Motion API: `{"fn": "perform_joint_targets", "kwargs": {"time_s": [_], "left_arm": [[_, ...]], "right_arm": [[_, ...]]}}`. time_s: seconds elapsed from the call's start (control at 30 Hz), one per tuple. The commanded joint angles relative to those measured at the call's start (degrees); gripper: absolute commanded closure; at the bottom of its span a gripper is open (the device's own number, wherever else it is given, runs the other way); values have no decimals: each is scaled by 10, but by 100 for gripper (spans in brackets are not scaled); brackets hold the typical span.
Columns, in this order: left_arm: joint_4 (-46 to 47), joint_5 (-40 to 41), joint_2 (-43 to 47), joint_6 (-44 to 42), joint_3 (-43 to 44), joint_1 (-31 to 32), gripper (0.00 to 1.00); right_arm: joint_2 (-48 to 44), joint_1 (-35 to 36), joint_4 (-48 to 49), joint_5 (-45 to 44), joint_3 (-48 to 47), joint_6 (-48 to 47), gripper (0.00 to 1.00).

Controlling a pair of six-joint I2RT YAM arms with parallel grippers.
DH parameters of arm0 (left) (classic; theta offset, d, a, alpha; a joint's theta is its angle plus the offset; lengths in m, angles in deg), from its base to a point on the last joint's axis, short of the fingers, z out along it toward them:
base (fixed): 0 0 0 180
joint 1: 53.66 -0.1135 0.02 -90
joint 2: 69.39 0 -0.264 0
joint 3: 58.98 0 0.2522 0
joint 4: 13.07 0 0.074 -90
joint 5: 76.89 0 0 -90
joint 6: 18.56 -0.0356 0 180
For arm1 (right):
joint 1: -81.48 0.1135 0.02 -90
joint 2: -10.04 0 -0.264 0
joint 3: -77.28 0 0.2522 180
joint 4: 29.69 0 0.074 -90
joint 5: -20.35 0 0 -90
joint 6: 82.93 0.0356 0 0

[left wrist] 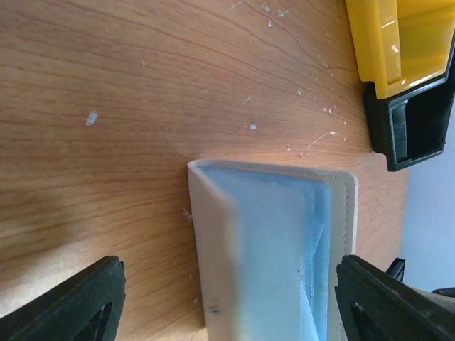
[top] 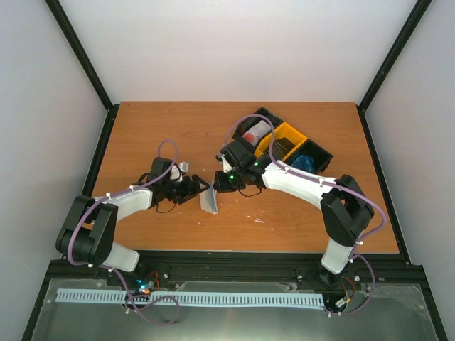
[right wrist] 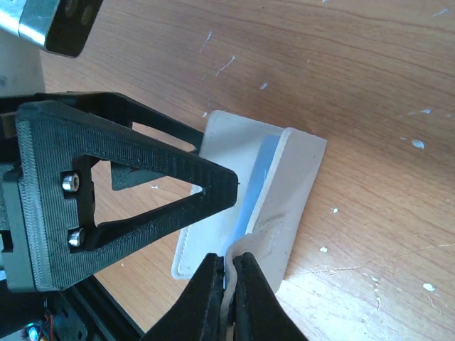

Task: Put the credit cards into the card holder
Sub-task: Open the card holder at the center of the board.

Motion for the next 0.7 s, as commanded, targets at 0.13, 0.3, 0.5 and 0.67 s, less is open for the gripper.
{"fn": "perform_joint_targets", "kwargs": {"time_s": [0.13,0.3,0.5,0.67], "left_arm": [[-12,1,-10,-34,18,4,37],[-12,-7,-18,-41,21,5,57],[-20,-12,-27,-51,27,7,75],[-28,-17,-28,-54,34,12,91]], "right_arm": [[-7,-4,6,-17,9,9,97],[-2,-4,1,-27,10,10,97],[6,-4,-5,-44,13,18,97],[11,-4,-15,-71,12,25,97]]}}
